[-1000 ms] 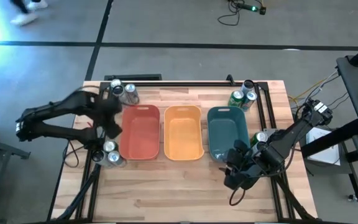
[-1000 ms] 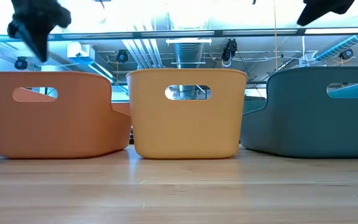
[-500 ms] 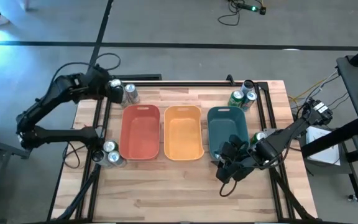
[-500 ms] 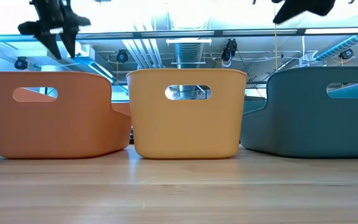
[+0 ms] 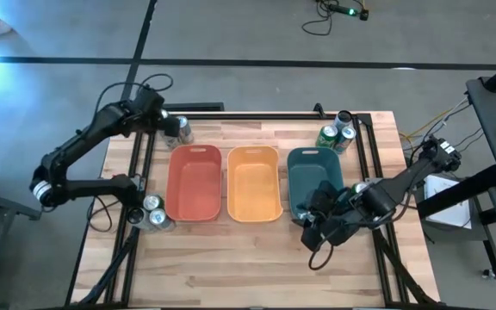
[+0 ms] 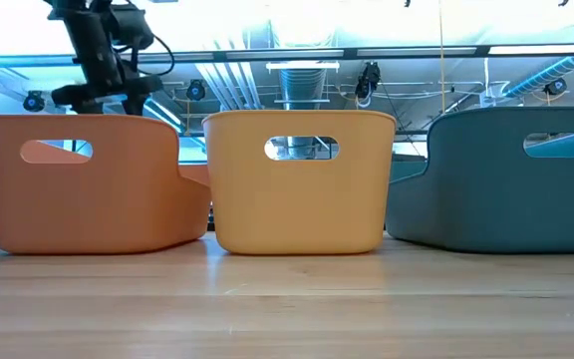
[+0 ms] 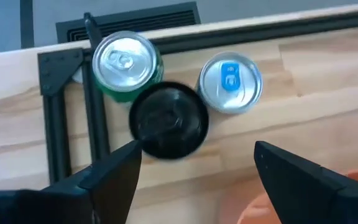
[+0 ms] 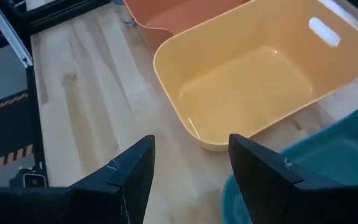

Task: Sort soda cans
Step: Put the top left white soda can into the orange bin

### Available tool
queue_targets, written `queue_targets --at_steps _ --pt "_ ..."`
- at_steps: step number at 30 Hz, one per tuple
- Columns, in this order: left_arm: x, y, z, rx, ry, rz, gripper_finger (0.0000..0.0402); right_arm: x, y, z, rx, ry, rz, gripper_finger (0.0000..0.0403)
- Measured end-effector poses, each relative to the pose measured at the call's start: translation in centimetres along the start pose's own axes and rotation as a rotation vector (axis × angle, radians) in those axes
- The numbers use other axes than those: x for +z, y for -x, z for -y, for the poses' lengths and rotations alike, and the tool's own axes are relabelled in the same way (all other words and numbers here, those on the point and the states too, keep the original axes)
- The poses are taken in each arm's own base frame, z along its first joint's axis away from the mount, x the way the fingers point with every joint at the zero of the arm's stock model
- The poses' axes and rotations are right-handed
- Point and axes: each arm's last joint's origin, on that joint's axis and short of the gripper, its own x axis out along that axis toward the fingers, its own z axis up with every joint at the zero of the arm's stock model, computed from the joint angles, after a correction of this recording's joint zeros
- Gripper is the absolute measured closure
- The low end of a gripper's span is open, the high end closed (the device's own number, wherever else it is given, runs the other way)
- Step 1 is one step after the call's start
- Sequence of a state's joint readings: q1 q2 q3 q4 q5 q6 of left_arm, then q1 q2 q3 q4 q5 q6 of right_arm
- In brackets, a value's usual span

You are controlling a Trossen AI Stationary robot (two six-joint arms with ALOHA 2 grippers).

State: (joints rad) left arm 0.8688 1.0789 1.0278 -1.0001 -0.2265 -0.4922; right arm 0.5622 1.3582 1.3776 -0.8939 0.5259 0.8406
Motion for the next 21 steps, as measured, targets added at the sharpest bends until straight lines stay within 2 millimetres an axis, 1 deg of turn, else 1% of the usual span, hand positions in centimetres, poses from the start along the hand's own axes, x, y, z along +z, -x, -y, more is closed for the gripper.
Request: queue_targets --at_steps 3,7,11,16,21 --pt "0.3 -0.5 0.2 0.024 0.015 0.014 0.0103 0.2 0.0 0.1 -0.002 0.031 0.002 0.0202" --pt "0.6 -1.2 0.3 0.099 0.016 0.014 0.0103 0.4 -0.2 0.3 -0.007 0.076 -0.001 0.0202" --pt "1.1 -1.7 0.6 0.114 0.040 0.006 0.0102 0.5 -0.3 0.6 -0.019 0.123 -0.010 0.0202" --pt "1.0 -2.5 0.7 0.137 0.070 -0.026 0.0088 0.4 -0.3 0.9 -0.016 0.191 -0.045 0.0202" --pt "1.1 -2.9 0.8 0.163 0.102 -0.013 0.0074 0.2 -0.2 1.2 -0.020 0.233 -0.083 0.0202"
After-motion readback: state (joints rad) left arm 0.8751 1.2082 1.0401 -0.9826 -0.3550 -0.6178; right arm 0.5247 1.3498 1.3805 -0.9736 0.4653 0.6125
